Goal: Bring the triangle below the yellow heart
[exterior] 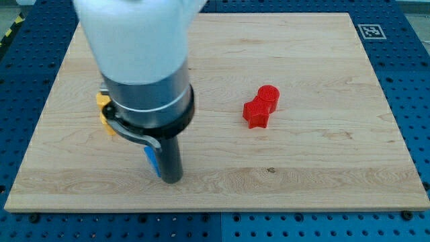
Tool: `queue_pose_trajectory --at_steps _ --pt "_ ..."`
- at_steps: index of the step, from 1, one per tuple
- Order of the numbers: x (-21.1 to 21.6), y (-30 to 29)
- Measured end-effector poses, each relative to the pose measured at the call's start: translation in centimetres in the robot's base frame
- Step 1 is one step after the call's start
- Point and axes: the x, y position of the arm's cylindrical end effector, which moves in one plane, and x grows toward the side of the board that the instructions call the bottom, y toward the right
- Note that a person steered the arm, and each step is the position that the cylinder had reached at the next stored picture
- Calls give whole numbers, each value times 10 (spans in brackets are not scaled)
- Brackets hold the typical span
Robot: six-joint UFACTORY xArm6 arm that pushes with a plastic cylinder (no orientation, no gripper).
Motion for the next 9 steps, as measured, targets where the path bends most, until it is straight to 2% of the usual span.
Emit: queue_pose_trajectory --at_steps 2,4,5,6,7,8,9 --pt "-7 17" --pt "-14 -58" --pt "-14 -58" --pt "-15 -22" --pt "-35 -8" --pt "-58 -19" --pt "-57 -31"
